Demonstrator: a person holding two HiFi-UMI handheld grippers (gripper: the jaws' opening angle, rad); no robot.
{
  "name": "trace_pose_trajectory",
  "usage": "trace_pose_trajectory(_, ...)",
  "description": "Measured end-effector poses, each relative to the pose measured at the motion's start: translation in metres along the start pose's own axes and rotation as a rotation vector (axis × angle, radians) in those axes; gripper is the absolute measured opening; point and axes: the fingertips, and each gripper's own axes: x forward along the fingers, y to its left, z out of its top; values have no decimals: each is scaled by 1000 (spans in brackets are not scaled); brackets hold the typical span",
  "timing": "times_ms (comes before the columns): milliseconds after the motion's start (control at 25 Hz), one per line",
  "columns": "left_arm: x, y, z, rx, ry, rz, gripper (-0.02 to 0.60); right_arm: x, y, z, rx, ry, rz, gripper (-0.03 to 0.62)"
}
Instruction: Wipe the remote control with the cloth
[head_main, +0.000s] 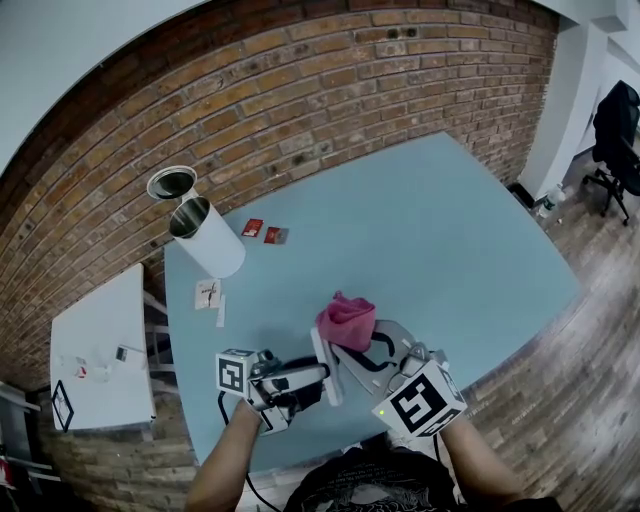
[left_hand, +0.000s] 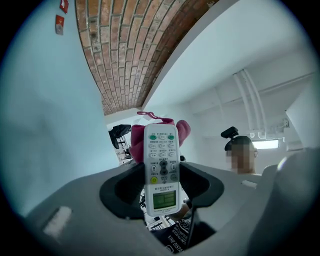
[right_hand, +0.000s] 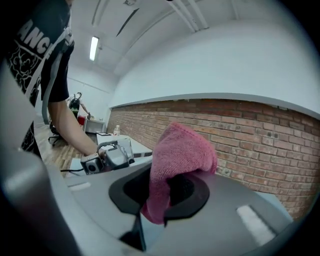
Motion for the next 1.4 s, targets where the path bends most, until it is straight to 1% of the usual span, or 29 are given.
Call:
trace_pose_trajectory(160,-6,5,12,8,-52,31,216,3,7,-5,-61,39,11,64)
trace_pose_trajectory(320,-10,6,25,-23,-134,23,216,5,12,-5,-67,41,31,64)
trace_pose_trajectory(440,-13,7,37,-17,-185,21,216,6,14,-5,-61,40,42,64)
trace_pose_trajectory(680,-19,9,51,-2,-250,30,215,6,17,-8,-50,46,51,64)
trace_pose_trajectory(920,-27,8,69,12,-345,30,213,6,19,-14,-39,42,52,64)
trace_pose_trajectory(1080,-32,7,77,22,-403,27,213,3,19,-11,-5,39,50,64)
trace_pose_trajectory(1400,-45,11,91,21,-501,66,213,2,26,-20,21,54,56,64)
